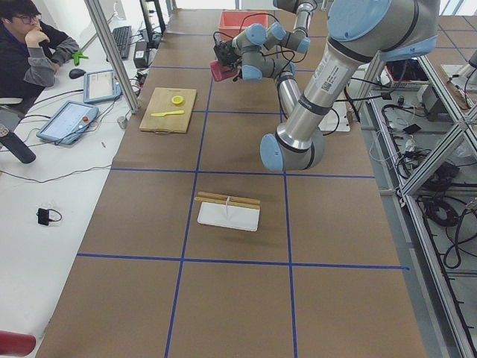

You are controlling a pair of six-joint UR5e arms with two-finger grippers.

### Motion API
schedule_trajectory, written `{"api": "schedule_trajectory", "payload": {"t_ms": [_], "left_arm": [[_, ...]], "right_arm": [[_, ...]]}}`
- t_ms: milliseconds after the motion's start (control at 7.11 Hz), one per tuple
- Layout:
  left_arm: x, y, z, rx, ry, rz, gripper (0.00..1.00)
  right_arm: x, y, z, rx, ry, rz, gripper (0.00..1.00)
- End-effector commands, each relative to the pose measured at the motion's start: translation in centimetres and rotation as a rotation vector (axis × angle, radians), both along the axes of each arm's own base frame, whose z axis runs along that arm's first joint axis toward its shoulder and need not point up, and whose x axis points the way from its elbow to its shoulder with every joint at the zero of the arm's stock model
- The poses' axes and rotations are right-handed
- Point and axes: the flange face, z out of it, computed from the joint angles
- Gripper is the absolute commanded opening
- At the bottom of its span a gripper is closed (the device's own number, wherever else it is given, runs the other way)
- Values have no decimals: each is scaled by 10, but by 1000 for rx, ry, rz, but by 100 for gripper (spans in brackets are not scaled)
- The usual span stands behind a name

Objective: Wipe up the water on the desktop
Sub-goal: 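Pass the sponge from the left gripper into the right gripper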

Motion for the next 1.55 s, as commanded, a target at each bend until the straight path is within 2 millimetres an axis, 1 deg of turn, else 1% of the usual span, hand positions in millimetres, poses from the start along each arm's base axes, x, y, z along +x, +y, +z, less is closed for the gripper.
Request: {"api": "schedule_trajectory", "payload": {"t_ms": [0,422,563,844,985,1126,1266,1407], "left_arm": [[0,1,0,1,-1,2,0],[1,0,3,7,-10,3,0],[1,0,3,7,-10,3,0],[-1,1,7,14,-18,10,0],[-4,1,12,75,-63,12,63],[-12,2,19,112,-90,5,98],[-21,-1,33,145,-131,3,98],[-26,-8,44,225,-211,3,98]], "right_arm": [[3,-4,0,2,3,6,33],[3,-4,-1,2,0,8,3],[3,-4,-1,2,0,8,0],[6,-6,-3,1,-9,13,0],[9,-8,-5,0,-20,17,0],[12,-11,-6,0,-25,25,0],[17,-16,-8,1,-32,35,0],[21,-19,-11,2,-41,40,0]]}}
